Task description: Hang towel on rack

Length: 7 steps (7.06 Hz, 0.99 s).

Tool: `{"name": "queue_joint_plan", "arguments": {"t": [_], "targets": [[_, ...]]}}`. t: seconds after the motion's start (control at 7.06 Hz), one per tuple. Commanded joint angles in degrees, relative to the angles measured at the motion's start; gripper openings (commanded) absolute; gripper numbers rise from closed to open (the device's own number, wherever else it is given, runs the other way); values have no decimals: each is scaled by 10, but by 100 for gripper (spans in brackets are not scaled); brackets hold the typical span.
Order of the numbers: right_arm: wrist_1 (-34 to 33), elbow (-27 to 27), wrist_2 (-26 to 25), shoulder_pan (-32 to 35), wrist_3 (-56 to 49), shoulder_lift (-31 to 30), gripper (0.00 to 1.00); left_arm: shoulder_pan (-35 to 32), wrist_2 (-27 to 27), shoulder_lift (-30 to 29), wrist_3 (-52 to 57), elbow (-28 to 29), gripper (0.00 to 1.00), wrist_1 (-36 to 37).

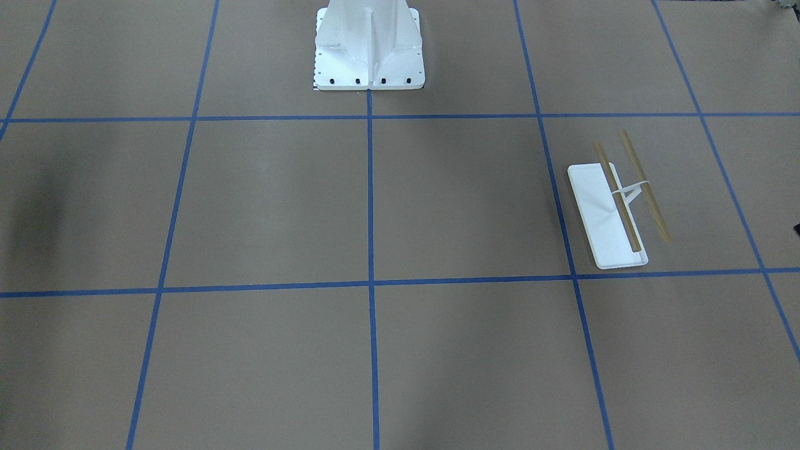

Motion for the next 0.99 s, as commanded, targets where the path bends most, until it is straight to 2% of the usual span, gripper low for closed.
{"name": "queue_joint_plan", "arguments": {"t": [0.0, 0.14, 0.28, 0.43, 0.57, 0.85], "targets": [[1, 100, -80, -114, 207, 43, 0, 97, 0, -79, -145, -1, 98, -11], [1, 145, -123, -162, 271, 43, 0, 130, 1, -84, -235, 2, 98, -94], [1, 179, -169, -209, 317, 43, 0, 173, 3, -101, -347, 27, 98, -230], [1, 206, -218, -258, 358, 42, 0, 218, 10, -142, -489, 59, 98, -325], [1, 227, -263, -302, 391, 41, 0, 245, 54, -176, -573, 62, 98, -345], [1, 256, -348, -380, 432, 42, 0, 277, 102, -234, -671, 60, 98, -348]]}}
